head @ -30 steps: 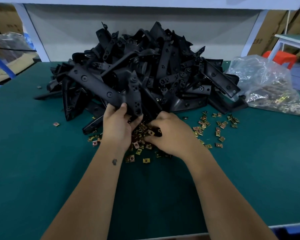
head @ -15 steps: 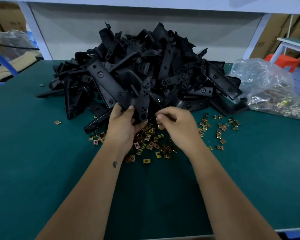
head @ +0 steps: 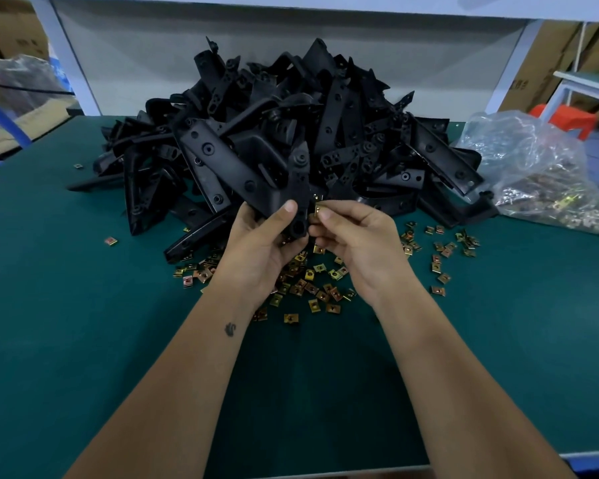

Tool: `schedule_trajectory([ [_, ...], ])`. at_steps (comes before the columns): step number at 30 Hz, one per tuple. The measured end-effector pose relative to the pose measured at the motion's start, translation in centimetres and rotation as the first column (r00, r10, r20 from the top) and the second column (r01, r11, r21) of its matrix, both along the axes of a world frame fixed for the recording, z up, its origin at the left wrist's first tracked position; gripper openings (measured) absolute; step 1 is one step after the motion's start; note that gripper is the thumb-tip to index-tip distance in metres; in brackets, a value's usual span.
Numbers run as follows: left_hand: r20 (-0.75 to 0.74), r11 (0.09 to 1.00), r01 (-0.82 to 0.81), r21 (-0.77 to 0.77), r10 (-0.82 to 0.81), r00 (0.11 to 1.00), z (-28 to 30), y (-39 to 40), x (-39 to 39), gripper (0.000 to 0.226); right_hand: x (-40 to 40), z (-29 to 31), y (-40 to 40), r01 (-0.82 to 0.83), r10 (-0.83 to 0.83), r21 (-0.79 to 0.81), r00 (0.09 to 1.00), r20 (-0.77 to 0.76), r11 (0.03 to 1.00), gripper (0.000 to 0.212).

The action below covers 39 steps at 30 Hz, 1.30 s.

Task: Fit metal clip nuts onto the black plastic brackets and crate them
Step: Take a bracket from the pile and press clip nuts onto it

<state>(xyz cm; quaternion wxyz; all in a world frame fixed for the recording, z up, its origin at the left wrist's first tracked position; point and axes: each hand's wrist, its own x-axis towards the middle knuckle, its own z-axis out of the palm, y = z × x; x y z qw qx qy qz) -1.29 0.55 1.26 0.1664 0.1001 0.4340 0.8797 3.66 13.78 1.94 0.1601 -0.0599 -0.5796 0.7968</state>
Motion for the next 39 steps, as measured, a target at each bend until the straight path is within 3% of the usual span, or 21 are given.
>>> schedule_trajectory([
  [16, 0.016, 0.997, 0.082, 0.001, -0.082, 0.996, -0.27, 0.29, 0.30, 0.042, 0.15, 0.19, 0.04, 0.080, -0.101, -0.249, 0.992, -0.072, 0.965, 0.019],
  [28, -0.043, 0.990, 0.106, -0.088, -0.111, 0.993, -0.79, 0.25, 0.07, 0.043, 0.04, 0.15, 0.02, 0.044, -0.064, -0.238, 0.995, -0.078, 0.970, 0.012],
  [39, -0.082, 0.984, 0.096, -0.149, -0.109, 0.991, -0.75, 0.38, 0.17, 0.042, 0.03, 0.18, -0.07, 0.024, -0.054, -0.336, 0.995, -0.079, 0.942, 0.010],
])
